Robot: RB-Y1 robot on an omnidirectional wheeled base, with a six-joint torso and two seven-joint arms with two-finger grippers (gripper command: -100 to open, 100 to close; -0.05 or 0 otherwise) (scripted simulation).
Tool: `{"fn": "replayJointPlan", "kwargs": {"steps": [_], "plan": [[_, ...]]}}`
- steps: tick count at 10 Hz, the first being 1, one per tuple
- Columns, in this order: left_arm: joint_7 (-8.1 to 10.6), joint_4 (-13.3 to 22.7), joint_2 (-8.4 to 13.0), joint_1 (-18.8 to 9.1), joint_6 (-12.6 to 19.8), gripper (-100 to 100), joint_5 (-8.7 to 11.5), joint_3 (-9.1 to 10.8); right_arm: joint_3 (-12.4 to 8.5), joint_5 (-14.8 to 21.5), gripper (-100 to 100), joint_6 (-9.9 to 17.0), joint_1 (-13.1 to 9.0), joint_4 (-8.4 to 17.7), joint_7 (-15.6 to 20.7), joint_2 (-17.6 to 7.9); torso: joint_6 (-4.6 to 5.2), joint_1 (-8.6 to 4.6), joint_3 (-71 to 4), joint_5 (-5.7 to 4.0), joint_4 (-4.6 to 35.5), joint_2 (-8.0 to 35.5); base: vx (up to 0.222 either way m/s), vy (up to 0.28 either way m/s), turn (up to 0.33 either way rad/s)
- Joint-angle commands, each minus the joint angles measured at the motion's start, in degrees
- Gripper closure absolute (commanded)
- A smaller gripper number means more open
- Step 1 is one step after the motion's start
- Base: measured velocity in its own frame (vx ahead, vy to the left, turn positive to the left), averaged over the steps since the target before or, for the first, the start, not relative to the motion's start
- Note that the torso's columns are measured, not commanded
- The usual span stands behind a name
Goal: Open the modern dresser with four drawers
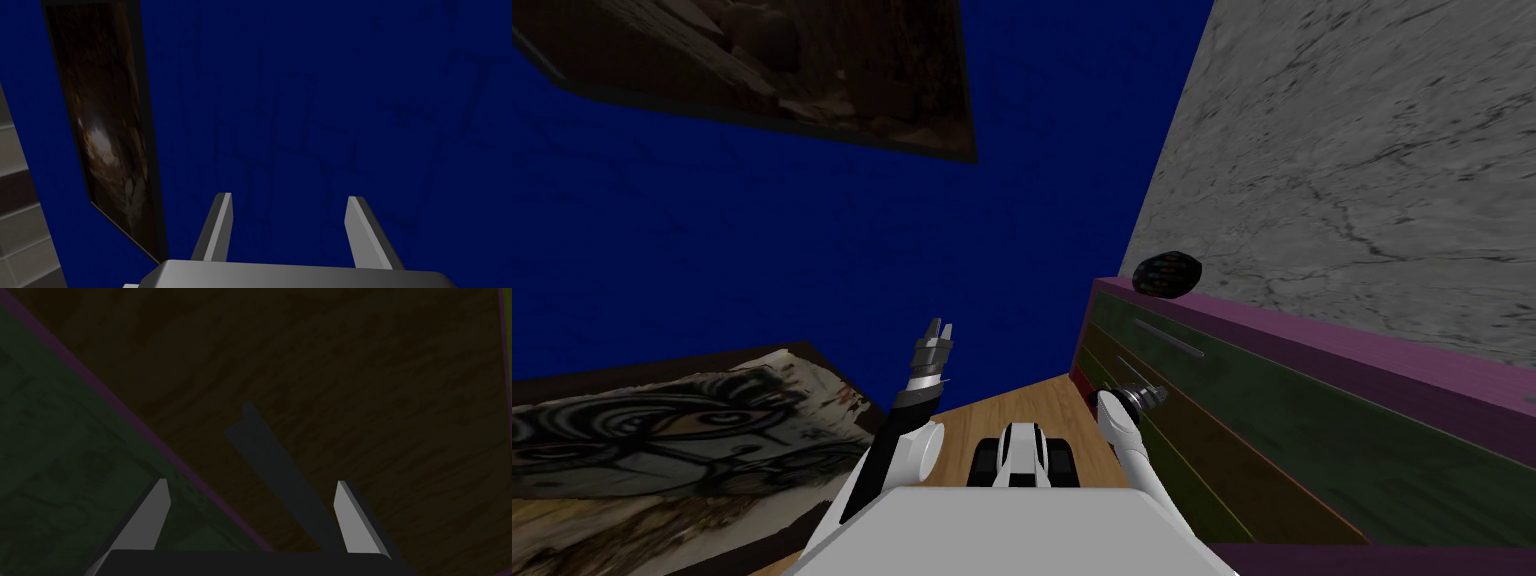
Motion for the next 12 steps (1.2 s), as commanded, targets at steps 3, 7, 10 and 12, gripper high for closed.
{"fn": "replayJointPlan", "kwargs": {"steps": [3, 7, 10, 12], "plan": [[0.00, 0.00, -0.02, -0.01, 0.00, 0, 0.00, -0.02, -0.12, -0.36, 100, -0.40, -0.24, 0.53, -0.50, -0.30, -0.01, 0.19, 0.00, 0.04, 0.00, 0.02, 0.014, -0.058, -0.002], [0.00, 0.00, -0.04, -0.02, 0.00, 0, 0.00, -0.04, 0.13, 0.29, 100, 0.69, -0.56, -0.72, 0.90, 1.52, 0.11, 0.48, 0.22, 0.34, 0.26, 0.44, -0.058, 0.158, 0.009], [0.00, 0.00, -0.03, -0.01, 0.00, 0, 0.00, -0.03, 0.48, 0.83, 100, 1.21, -0.23, -1.42, 1.19, 2.81, 0.12, 0.24, 0.11, 0.32, 0.25, 0.30, -0.042, 0.132, 0.014], [0.00, 0.00, -0.04, -0.02, 0.00, 0, 0.00, -0.04, 0.25, 0.52, -100, 1.29, -1.42, -2.40, 3.85, 3.92, 0.13, 0.47, 0.19, 0.34, 0.26, 0.40, -0.069, 0.133, -0.014]]}}
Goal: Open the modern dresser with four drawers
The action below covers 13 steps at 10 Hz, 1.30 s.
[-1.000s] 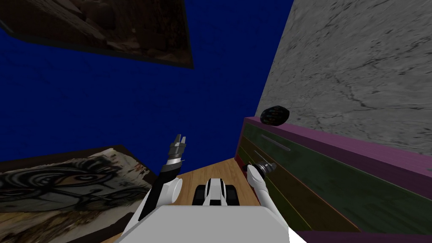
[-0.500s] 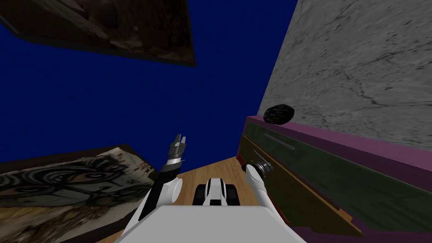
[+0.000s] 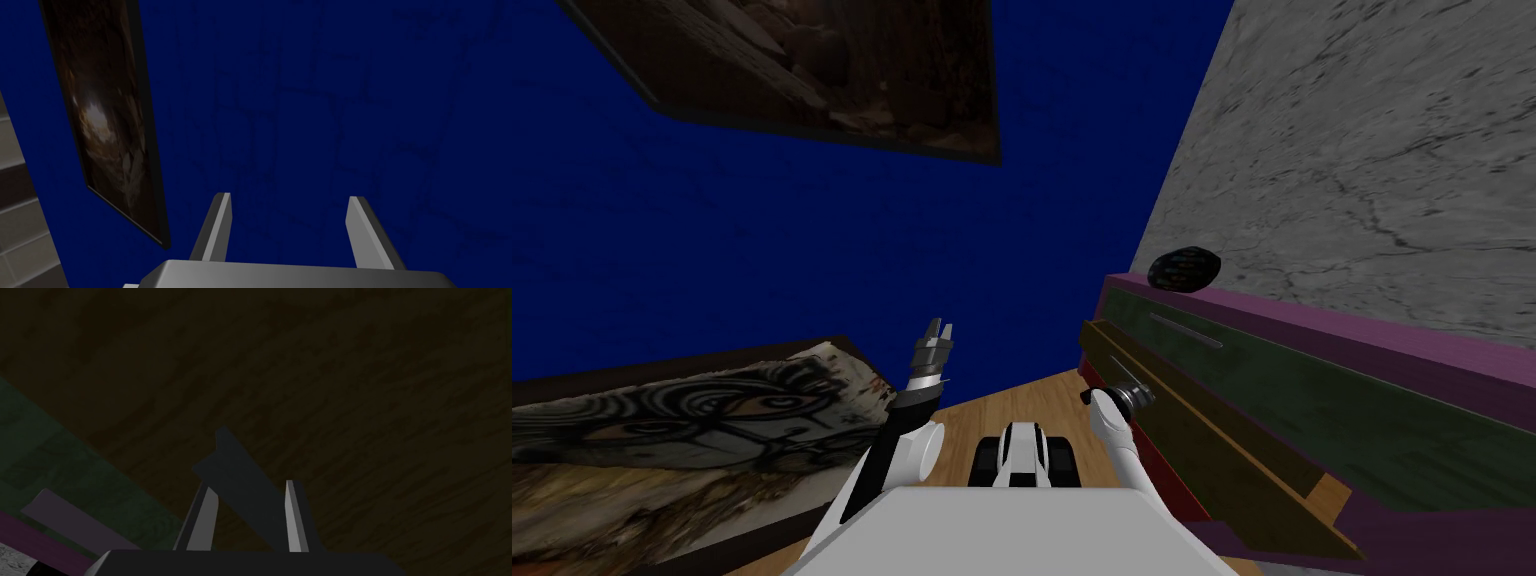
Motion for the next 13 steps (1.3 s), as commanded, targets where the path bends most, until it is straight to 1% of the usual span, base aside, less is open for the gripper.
{"fn": "replayJointPlan", "kwargs": {"steps": [1, 2, 3, 6, 9, 10, 11, 13], "plan": [[0.00, 0.00, 0.01, 0.00, 0.00, 0, 0.00, 0.01, -0.35, -0.40, -100, 0.14, -1.17, -1.34, 2.64, 0.87, -0.06, -0.55, -0.06, -0.19, -0.08, -0.15, -0.026, -0.023, 0.007], [0.00, 0.00, 0.02, 0.01, 0.00, 0, 0.00, 0.02, -0.52, -0.61, -100, 0.21, -1.76, -2.00, 3.97, 1.30, -0.01, -0.90, -0.19, -0.30, -0.17, -0.36, -0.023, -0.053, -0.017], [0.00, 0.00, 0.03, 0.01, 0.00, 0, 0.00, 0.03, -0.69, -0.81, -100, 0.28, -2.35, -2.67, 5.29, 1.74, -0.05, -0.83, -0.25, -0.35, -0.23, -0.45, -0.032, -0.061, -0.021], [0.00, 0.00, 0.03, 0.01, 0.00, 0, 0.00, 0.03, -1.21, -1.42, -100, 0.49, -4.11, -4.67, 9.26, 3.04, -0.03, -0.08, -0.08, -0.02, -0.05, -0.12, -0.035, -0.036, -0.021], [0.00, 0.00, 0.02, 0.01, 0.00, 0, 0.00, 0.02, -1.73, -2.02, -100, 0.70, -5.87, -6.68, 13.22, 4.35, -0.04, 0.15, 0.04, 0.28, 0.26, 0.16, -0.037, -0.023, -0.021], [0.00, 0.00, 0.02, 0.01, 0.00, 0, 0.00, 0.02, -1.52, -2.24, -100, 0.48, -4.69, -6.22, 12.66, 4.64, -0.01, 0.25, 0.10, 0.36, 0.33, 0.28, -0.005, -0.012, 0.014], [0.00, 0.00, 0.02, 0.01, 0.00, 0, 0.00, 0.02, -1.49, -2.35, 0, 0.37, -4.62, -6.11, 12.91, 4.81, 0.02, 0.22, 0.10, 0.25, 0.22, 0.23, 0.008, -0.003, 0.018], [0.00, 0.00, 0.02, 0.01, 0.00, 0, 0.00, 0.02, -1.45, -2.58, 0, 0.23, -4.37, -5.69, 12.91, 5.09, 0.00, -0.05, -0.01, 0.08, 0.08, 0.05, 0.006, 0.002, 0.012]]}}
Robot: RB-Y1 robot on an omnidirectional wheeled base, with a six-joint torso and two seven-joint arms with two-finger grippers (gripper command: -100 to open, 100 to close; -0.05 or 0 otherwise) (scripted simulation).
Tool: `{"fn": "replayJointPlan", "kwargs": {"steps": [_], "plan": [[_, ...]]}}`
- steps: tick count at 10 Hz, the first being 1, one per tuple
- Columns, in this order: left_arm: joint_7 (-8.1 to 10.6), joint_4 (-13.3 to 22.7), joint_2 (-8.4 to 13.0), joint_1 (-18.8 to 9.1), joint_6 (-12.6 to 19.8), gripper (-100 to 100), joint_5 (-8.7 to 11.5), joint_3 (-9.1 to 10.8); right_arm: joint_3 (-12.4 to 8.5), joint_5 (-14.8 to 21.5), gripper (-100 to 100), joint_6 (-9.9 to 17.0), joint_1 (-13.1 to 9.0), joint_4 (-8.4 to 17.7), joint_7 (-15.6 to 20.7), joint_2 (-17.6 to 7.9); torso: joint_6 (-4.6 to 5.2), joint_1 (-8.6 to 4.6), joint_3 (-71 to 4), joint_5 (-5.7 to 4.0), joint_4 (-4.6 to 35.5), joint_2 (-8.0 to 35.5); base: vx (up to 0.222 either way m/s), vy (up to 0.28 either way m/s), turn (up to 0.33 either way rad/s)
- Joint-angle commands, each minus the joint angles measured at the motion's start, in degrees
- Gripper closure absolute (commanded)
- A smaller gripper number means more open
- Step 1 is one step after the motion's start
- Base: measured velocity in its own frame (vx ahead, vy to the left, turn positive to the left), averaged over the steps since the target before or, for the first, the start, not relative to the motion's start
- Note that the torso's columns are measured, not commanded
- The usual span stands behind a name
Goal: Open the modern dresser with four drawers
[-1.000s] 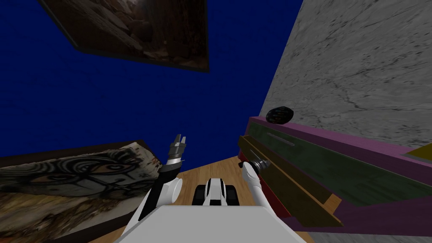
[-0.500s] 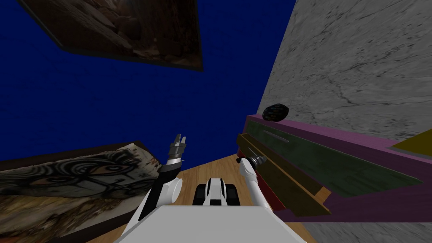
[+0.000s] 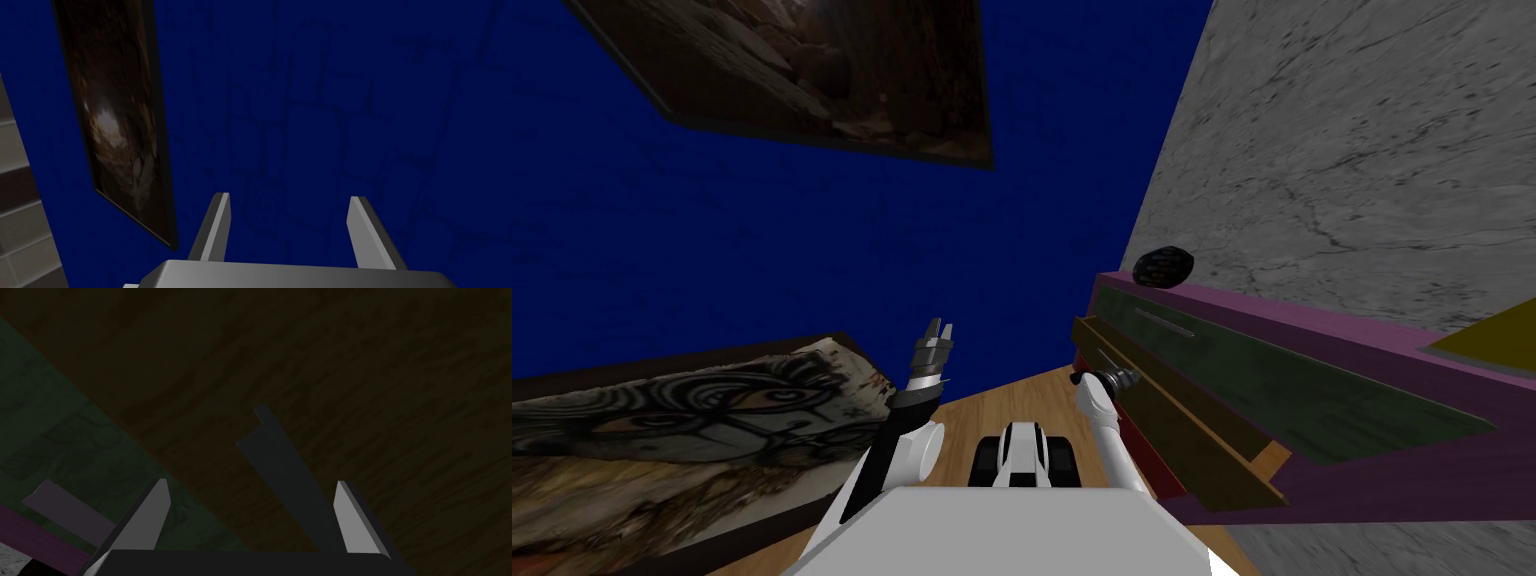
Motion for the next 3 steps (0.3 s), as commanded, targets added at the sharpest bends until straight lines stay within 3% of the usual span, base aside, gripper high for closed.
{"fn": "replayJointPlan", "kwargs": {"steps": [1, 3], "plan": [[0.00, 0.00, 0.00, 0.00, 0.00, 0, 0.00, 0.00, 0.01, -0.09, 0, -0.05, 0.09, 0.15, 0.00, 0.11, -0.02, -0.10, -0.03, -0.07, -0.05, -0.07, 0.005, 0.002, 0.009], [0.00, 0.00, 0.00, 0.00, 0.00, 0, 0.00, 0.00, 0.04, -0.21, 0, -0.13, 0.23, 0.38, 0.01, 0.26, -0.05, -0.21, -0.08, -0.19, -0.15, -0.19, 0.000, 0.000, 0.000]]}}
